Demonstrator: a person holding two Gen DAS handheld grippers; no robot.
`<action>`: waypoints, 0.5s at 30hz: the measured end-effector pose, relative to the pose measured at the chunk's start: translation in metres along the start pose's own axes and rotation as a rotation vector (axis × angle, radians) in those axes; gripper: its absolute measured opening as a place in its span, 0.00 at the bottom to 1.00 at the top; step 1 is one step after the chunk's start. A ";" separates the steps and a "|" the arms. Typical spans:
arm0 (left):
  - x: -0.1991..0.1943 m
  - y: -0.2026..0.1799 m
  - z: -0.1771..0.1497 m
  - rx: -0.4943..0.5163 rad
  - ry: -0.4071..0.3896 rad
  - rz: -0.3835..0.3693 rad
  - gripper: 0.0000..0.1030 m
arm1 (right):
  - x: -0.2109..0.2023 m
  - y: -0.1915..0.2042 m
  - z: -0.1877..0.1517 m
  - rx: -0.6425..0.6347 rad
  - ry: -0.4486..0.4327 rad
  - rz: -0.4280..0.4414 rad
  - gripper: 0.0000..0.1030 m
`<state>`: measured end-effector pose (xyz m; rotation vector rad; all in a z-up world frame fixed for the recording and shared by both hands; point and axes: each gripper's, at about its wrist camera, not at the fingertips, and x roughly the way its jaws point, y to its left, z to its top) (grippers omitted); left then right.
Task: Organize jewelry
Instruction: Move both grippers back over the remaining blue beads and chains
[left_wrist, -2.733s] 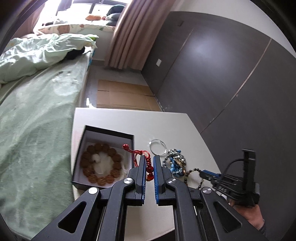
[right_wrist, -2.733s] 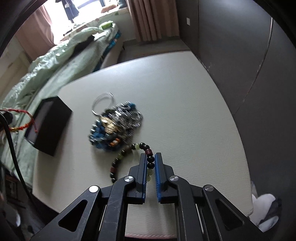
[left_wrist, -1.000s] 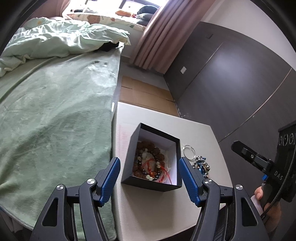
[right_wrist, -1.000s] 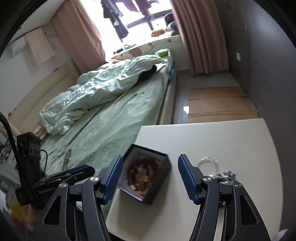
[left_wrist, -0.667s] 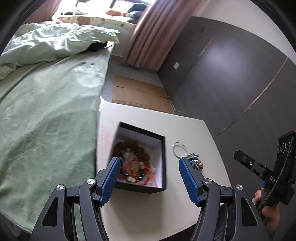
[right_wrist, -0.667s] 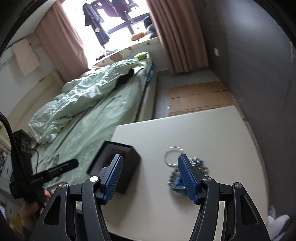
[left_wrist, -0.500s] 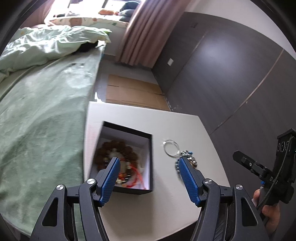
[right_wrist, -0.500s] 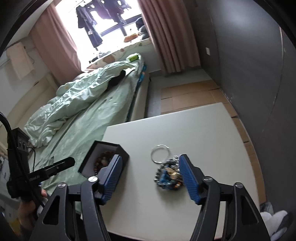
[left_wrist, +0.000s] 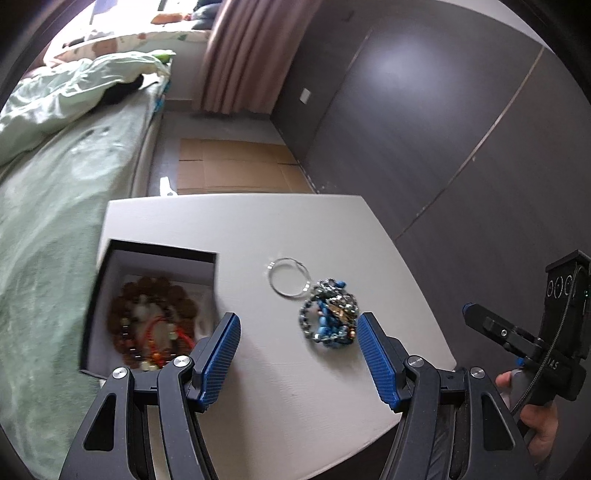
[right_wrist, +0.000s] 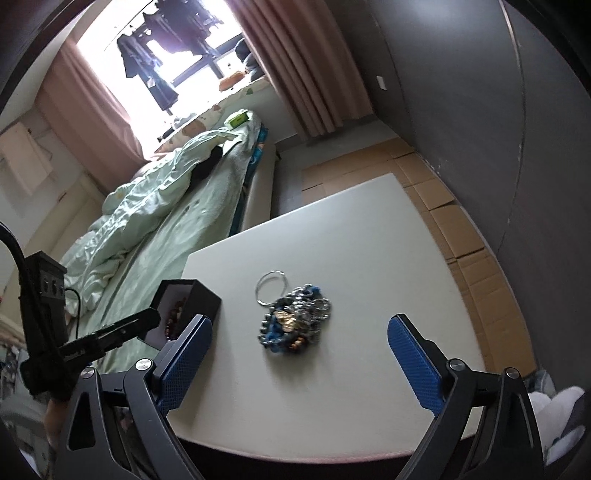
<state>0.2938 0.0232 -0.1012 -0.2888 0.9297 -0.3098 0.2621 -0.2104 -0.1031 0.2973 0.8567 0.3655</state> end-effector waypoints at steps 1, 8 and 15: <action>0.004 -0.004 -0.001 0.004 0.006 0.000 0.65 | -0.001 -0.005 -0.001 0.005 -0.004 -0.005 0.93; 0.023 -0.017 -0.003 0.042 0.040 0.005 0.65 | 0.004 -0.027 -0.010 0.020 -0.003 0.011 0.93; 0.048 -0.030 -0.005 0.074 0.097 0.005 0.64 | 0.015 -0.042 -0.016 0.040 0.019 0.049 0.76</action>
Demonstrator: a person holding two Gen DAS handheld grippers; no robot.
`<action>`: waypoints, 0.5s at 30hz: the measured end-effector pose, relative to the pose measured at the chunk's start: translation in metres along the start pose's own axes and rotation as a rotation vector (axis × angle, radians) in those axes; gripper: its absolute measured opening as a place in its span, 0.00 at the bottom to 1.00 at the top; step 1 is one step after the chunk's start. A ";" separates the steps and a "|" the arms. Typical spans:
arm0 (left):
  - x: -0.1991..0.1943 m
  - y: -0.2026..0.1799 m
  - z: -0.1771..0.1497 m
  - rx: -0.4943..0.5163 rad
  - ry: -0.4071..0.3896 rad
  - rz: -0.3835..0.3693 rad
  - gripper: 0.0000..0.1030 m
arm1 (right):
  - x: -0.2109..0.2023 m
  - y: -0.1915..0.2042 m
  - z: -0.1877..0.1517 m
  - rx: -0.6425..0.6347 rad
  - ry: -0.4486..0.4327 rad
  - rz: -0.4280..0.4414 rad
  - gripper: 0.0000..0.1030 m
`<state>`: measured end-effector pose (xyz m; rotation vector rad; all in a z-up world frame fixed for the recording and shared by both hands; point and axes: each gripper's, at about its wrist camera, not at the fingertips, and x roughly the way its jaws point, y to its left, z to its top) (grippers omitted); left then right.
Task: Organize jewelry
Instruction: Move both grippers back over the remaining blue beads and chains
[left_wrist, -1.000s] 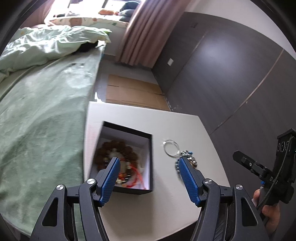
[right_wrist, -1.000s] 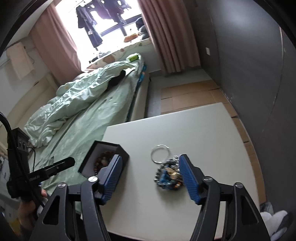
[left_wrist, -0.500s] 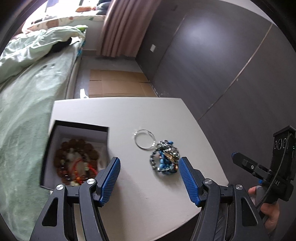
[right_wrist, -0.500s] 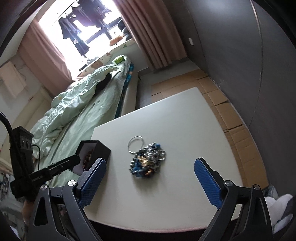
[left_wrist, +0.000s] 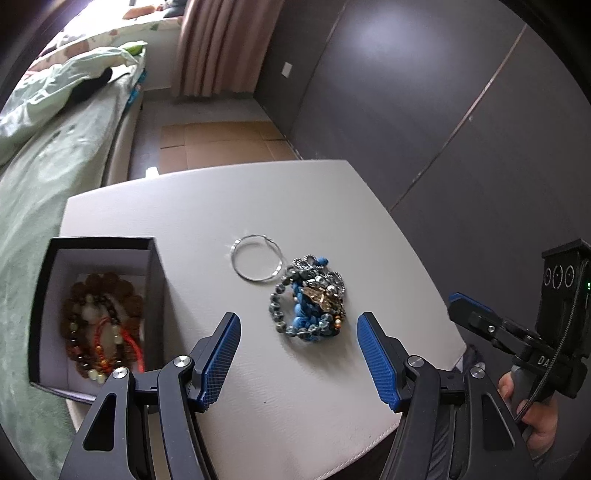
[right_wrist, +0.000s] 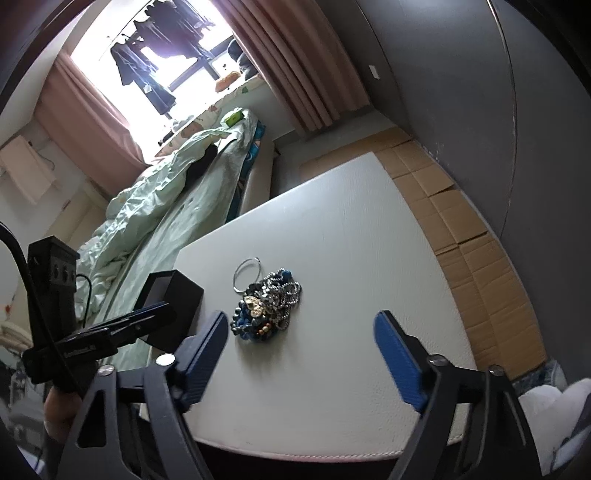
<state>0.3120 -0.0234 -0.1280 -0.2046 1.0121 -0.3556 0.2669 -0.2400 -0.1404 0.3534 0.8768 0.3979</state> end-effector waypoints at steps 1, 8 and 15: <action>0.003 -0.001 0.000 0.004 0.005 0.002 0.63 | 0.003 -0.003 -0.001 0.005 0.005 0.007 0.75; 0.017 0.006 -0.002 -0.029 0.033 0.029 0.47 | 0.026 -0.007 -0.002 0.019 0.043 0.060 0.61; 0.016 0.017 0.000 -0.047 0.037 0.046 0.37 | 0.054 0.008 0.004 -0.019 0.077 0.099 0.56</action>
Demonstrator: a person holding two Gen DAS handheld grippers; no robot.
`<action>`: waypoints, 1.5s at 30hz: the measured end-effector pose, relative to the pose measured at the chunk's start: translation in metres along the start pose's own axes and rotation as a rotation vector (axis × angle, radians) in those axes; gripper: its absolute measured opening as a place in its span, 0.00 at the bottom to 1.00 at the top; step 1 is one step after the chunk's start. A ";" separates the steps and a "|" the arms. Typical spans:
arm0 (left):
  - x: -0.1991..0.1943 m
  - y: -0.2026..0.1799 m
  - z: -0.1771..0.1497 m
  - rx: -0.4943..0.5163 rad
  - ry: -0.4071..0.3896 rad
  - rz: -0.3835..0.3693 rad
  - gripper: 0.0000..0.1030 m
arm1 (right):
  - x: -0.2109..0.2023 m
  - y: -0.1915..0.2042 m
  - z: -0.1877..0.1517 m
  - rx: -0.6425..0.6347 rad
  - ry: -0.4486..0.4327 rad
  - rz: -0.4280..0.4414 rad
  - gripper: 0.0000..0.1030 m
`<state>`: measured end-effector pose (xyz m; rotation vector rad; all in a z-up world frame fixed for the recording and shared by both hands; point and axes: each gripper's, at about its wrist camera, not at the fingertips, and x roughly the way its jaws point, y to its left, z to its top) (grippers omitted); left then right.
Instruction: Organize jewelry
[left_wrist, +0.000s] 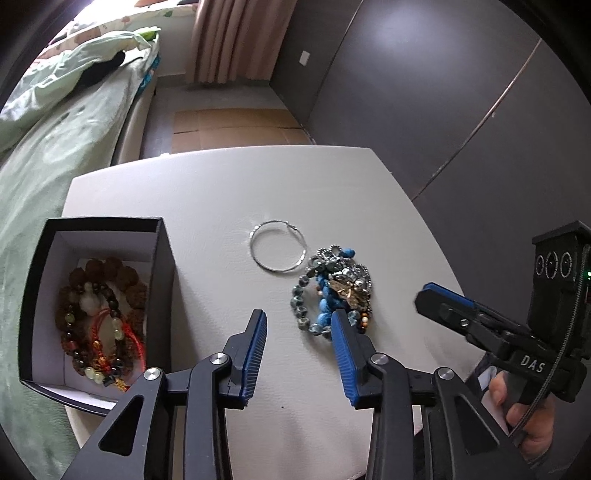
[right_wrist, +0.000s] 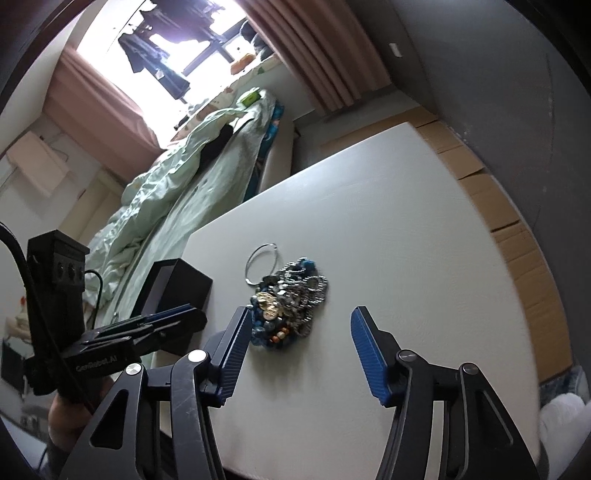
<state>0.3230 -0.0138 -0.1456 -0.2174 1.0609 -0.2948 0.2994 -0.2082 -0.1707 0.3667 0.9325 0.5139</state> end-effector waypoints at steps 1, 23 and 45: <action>-0.001 0.002 0.001 -0.003 -0.003 0.000 0.37 | 0.005 0.003 0.001 -0.005 0.006 0.005 0.56; 0.009 0.012 0.013 -0.011 0.017 -0.012 0.37 | 0.039 0.001 0.013 0.020 0.053 0.110 0.20; 0.039 -0.035 0.013 0.133 0.045 -0.006 0.37 | -0.057 -0.023 0.019 0.124 -0.139 0.142 0.20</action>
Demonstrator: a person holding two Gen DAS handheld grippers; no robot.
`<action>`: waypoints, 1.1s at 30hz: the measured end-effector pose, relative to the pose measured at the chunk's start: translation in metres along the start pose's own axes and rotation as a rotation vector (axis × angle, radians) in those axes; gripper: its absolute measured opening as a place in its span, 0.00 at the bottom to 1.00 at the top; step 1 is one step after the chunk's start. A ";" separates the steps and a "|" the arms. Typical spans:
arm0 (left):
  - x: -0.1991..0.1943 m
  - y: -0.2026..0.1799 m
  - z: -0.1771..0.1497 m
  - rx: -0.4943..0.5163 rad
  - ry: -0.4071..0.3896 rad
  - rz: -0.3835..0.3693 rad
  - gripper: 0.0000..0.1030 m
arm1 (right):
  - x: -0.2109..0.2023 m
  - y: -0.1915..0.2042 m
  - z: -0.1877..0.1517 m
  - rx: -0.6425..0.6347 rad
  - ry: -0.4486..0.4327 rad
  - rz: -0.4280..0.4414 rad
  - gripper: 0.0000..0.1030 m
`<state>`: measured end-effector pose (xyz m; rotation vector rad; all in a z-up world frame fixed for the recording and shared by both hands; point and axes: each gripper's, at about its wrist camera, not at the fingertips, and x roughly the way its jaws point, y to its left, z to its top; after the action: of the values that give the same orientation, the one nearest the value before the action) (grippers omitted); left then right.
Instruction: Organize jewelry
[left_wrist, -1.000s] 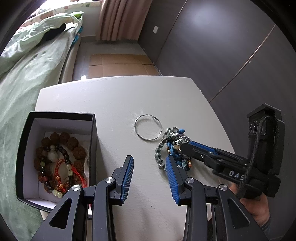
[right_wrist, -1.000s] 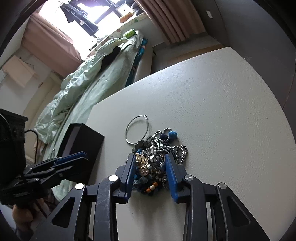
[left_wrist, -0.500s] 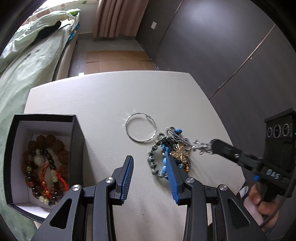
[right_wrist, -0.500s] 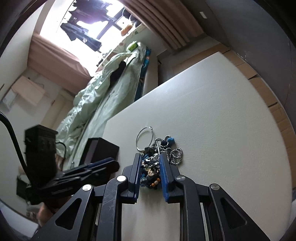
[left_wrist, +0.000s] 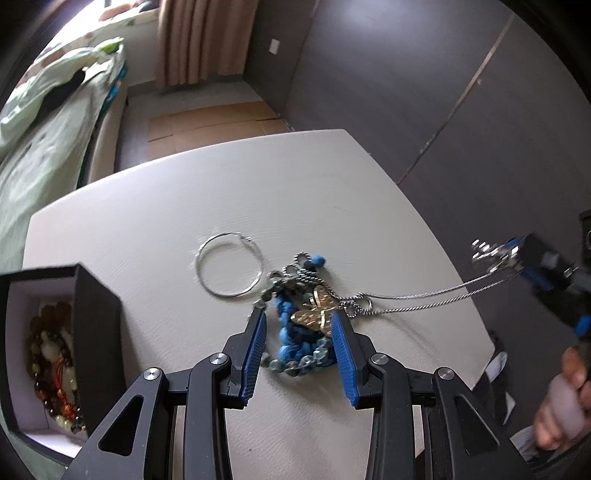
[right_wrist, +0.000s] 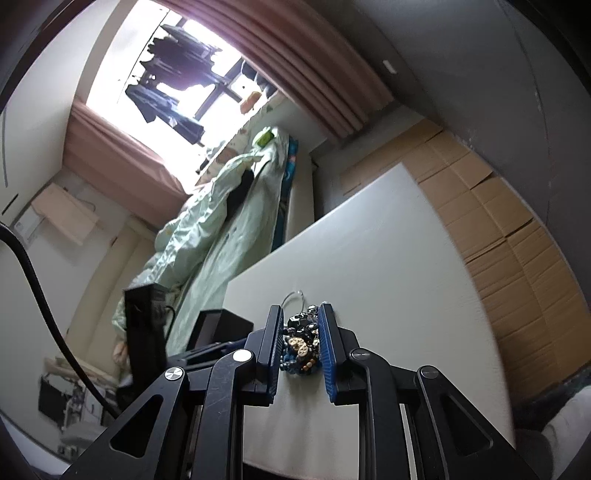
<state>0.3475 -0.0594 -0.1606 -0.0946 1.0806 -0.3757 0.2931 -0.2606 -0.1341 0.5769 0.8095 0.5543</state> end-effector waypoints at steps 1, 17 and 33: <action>0.002 -0.002 0.001 0.010 0.001 0.006 0.37 | -0.006 0.000 0.001 0.000 -0.015 -0.003 0.20; 0.032 -0.032 0.003 0.224 0.071 0.137 0.44 | -0.022 -0.021 -0.009 0.052 -0.014 -0.061 0.20; 0.015 -0.029 0.008 0.245 0.028 0.100 0.15 | -0.015 -0.028 -0.014 0.067 0.009 -0.072 0.20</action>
<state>0.3536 -0.0919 -0.1616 0.1819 1.0551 -0.4170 0.2797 -0.2863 -0.1531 0.6050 0.8563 0.4653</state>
